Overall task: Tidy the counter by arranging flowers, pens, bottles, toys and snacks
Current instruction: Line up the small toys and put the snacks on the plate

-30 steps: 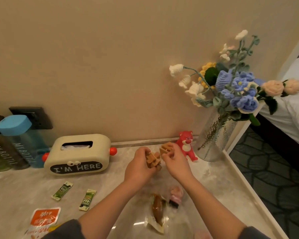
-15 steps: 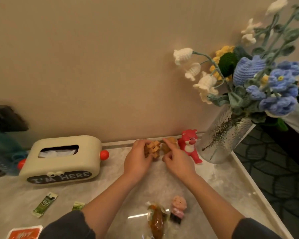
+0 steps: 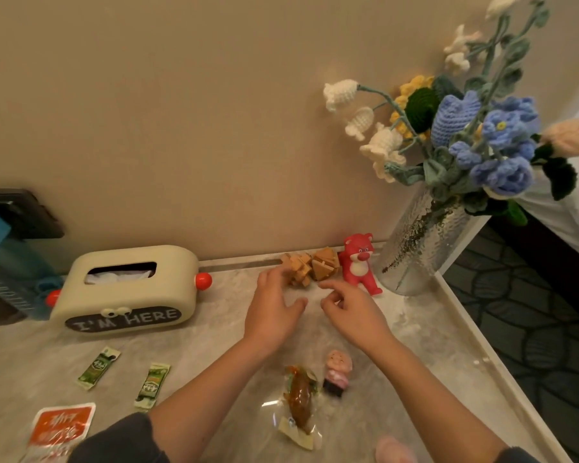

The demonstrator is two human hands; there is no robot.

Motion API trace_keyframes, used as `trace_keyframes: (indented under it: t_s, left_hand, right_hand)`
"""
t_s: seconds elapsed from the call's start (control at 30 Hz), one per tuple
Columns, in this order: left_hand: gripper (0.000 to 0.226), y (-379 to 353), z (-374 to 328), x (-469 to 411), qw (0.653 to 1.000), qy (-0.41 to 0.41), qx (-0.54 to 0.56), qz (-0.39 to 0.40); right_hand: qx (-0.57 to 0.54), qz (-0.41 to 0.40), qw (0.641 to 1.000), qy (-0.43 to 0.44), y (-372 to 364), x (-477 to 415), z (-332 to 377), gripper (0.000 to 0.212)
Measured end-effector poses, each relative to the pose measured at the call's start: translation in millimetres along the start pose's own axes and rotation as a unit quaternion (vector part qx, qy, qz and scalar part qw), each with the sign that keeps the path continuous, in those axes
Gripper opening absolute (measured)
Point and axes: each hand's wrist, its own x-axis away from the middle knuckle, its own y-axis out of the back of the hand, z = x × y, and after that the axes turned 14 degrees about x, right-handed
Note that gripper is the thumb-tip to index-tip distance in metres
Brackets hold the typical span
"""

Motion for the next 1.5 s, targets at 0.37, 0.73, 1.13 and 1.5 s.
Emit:
trace_keyframes:
  t_s: [0.37,0.73,1.13,1.5]
  left_hand:
    - [0.073,-16.4,-14.5,58.9,0.991,0.055,-0.083,0.085]
    - [0.053,-3.6,-16.9,38.9,0.990,0.092,-0.007,0.111]
    - [0.055,6.7,-8.3,-7.4,0.990,0.113,0.062,0.055]
    - [0.056,8.9,-11.8,-28.5,0.986,0.109,0.122,0.042]
  right_hand:
    - [0.029,0.120,0.991,-0.054,6.0,64.5,-18.3,0.044]
    - [0.033,0.128,0.989,-0.066,-4.2,63.9,-7.7,0.041]
    - [0.011,0.131,0.991,-0.018,-12.3,-11.4,20.9,0.059]
    - [0.000,0.105,0.994,-0.001,-20.7,-34.7,24.0,0.062]
